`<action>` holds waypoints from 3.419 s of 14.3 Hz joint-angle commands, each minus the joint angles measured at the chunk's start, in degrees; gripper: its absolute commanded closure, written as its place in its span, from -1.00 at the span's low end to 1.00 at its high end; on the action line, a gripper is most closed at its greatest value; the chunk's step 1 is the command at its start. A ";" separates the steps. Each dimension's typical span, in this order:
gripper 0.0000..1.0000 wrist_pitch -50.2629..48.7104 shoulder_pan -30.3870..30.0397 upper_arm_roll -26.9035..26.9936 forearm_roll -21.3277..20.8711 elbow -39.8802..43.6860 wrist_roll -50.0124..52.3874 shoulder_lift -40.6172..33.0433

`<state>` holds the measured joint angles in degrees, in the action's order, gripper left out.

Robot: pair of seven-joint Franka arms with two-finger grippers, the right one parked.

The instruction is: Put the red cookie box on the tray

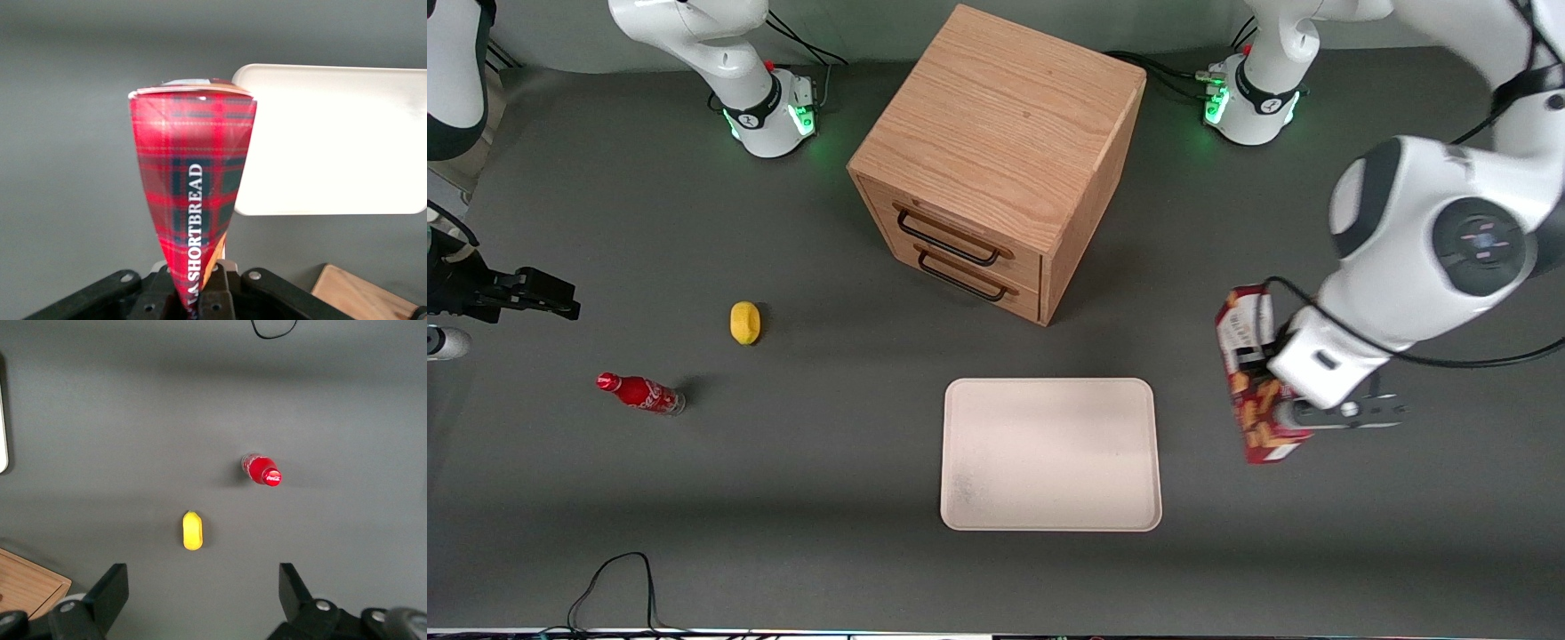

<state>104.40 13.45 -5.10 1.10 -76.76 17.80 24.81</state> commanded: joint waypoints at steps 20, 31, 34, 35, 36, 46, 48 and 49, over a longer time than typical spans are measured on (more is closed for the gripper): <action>1.00 17.24 9.13 5.01 4.26 10.41 3.56 27.13; -1.00 17.43 9.22 5.18 4.09 6.98 3.39 20.56; -1.00 14.96 6.34 5.18 3.12 -0.99 2.95 9.77; -1.00 13.65 5.54 5.18 3.12 -3.72 2.60 6.68; -1.00 10.85 4.14 5.18 2.95 -5.23 2.59 3.87; -1.00 -6.82 -11.43 8.17 0.40 -24.30 -15.86 -25.84; -1.00 -10.52 -13.27 6.34 0.39 -24.75 -15.86 -29.63; -1.00 -11.67 -14.15 5.20 0.31 -24.75 -15.95 -31.04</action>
<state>94.00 1.00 2.97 1.95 -98.04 2.17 -1.32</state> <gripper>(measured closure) 0.000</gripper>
